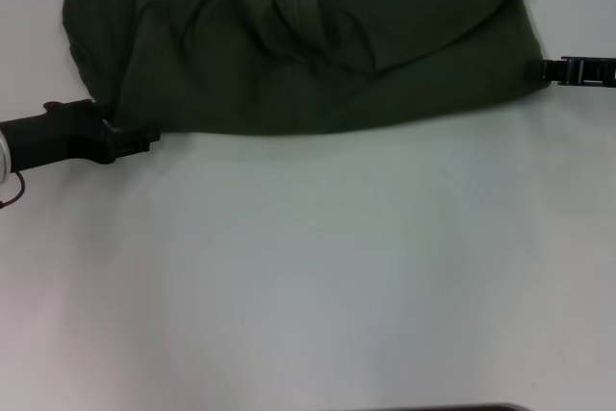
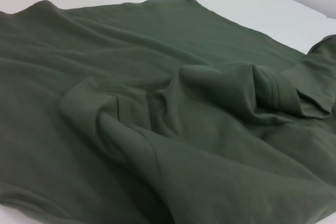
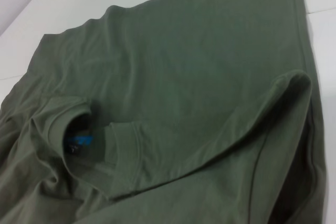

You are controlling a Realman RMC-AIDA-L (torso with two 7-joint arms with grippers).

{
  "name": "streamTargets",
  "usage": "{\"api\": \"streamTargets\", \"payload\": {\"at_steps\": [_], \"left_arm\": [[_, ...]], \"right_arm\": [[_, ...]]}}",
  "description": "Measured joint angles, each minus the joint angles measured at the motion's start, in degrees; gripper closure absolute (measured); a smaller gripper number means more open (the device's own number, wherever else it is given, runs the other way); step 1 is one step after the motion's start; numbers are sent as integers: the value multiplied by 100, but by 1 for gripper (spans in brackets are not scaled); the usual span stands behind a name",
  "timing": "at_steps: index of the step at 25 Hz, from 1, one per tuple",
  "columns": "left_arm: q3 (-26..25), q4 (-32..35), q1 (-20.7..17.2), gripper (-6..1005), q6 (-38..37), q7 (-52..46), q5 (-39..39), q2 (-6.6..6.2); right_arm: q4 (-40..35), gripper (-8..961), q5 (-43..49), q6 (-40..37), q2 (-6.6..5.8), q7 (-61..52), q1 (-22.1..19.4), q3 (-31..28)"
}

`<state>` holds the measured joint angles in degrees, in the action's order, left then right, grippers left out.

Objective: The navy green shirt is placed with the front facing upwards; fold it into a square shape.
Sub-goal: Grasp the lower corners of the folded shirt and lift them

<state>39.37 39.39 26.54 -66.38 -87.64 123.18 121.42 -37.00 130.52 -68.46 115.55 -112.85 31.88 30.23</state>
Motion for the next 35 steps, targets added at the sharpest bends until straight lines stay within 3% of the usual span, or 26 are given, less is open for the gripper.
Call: {"api": "streamTargets", "payload": {"at_steps": [14, 30, 35], "left_arm": [[158, 24, 30, 311, 297, -20, 6, 41], [435, 41, 44, 944, 284, -51, 4, 1], [464, 50, 42, 953, 214, -69, 3, -20]], "right_arm": [[0, 912, -5, -10, 9, 0, 11, -44], [0, 912, -9, 18, 10, 0, 1, -44], [2, 912, -9, 0, 14, 29, -17, -44]]}}
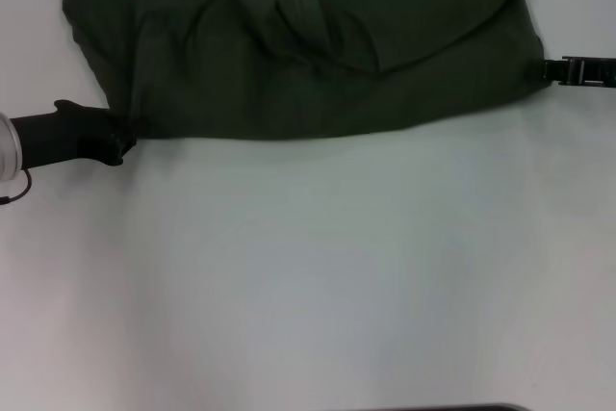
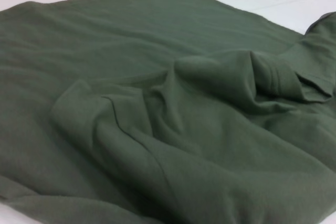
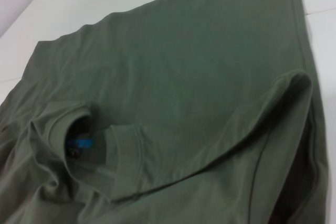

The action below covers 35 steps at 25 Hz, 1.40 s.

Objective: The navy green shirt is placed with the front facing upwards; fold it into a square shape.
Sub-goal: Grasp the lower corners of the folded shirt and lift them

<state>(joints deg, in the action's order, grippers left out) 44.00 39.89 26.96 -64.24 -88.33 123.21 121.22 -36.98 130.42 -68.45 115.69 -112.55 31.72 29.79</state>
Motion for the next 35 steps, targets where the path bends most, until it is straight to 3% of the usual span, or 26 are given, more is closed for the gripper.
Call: {"api": "streamTargets", "payload": {"at_steps": [11, 21, 26, 35], "left_arm": [[-214, 619, -348, 957, -1273, -147, -14, -73], [-758, 720, -686, 953, -2239, -208, -6, -231], [-940, 834, -926, 952, -2760, -335, -3, -314], [-1072, 1029, -1345, 949, -3463, -457, 65, -330]], "right_arm": [[-9, 912, -213, -608, 73, 410, -327, -8], [-184, 912, -664, -1591, 126, 949, -1243, -58], [-317, 912, -688, -2185, 170, 1416, -1729, -364], [-319, 912, -632, -2576, 57, 1793, -2289, -644]]}}
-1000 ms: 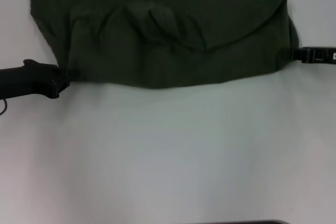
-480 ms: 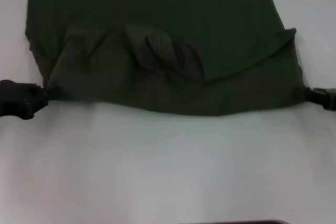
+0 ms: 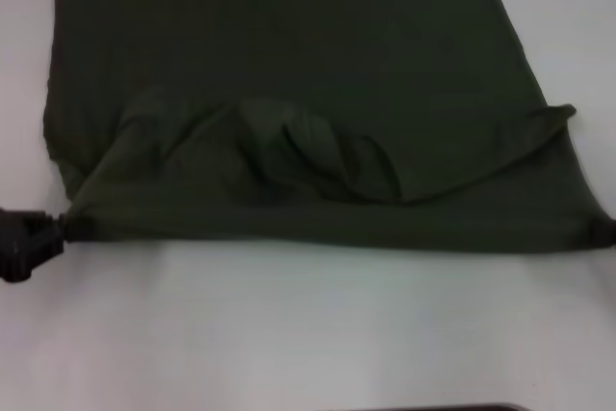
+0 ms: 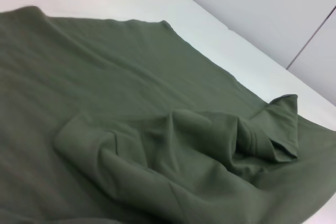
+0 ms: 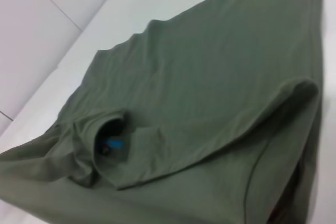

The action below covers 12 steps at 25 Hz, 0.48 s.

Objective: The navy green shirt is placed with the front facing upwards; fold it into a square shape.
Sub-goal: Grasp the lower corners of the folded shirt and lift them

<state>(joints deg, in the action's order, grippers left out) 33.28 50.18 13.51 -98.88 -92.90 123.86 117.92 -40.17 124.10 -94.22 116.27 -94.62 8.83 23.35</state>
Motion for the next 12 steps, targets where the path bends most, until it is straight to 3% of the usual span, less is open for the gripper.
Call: {"api": "streamTargets", "payload": {"at_steps": [12], "left_arm": [[-97, -34, -208, 945, -408, -26, 459, 63]], "right_arm": [[45, 912, 444, -241, 48, 377, -127, -38]]}}
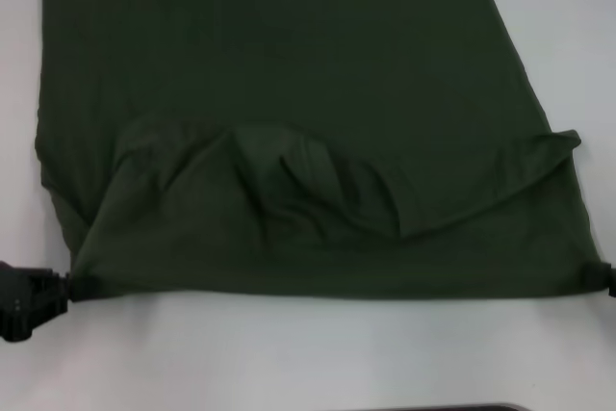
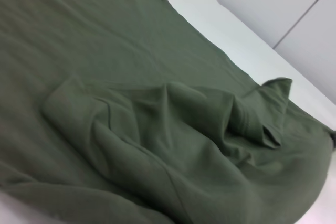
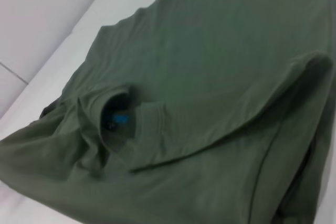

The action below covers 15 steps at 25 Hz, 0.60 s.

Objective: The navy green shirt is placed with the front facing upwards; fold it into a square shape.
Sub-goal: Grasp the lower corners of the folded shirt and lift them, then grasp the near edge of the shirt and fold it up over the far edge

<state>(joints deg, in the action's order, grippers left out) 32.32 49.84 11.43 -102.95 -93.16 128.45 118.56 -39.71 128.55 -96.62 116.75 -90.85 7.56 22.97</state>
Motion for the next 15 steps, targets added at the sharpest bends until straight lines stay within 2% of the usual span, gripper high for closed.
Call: {"api": "streamTargets", "payload": {"at_steps": [5, 15], "left_arm": [[-5, -17, -12, 944, -99, 5, 240, 0], [-5, -33, -18, 941, -184, -70, 495, 0]], "right_arm": [[-34, 912, 93, -19, 31, 14, -112, -47], [-37, 913, 103, -40, 18, 74, -241, -212]]}}
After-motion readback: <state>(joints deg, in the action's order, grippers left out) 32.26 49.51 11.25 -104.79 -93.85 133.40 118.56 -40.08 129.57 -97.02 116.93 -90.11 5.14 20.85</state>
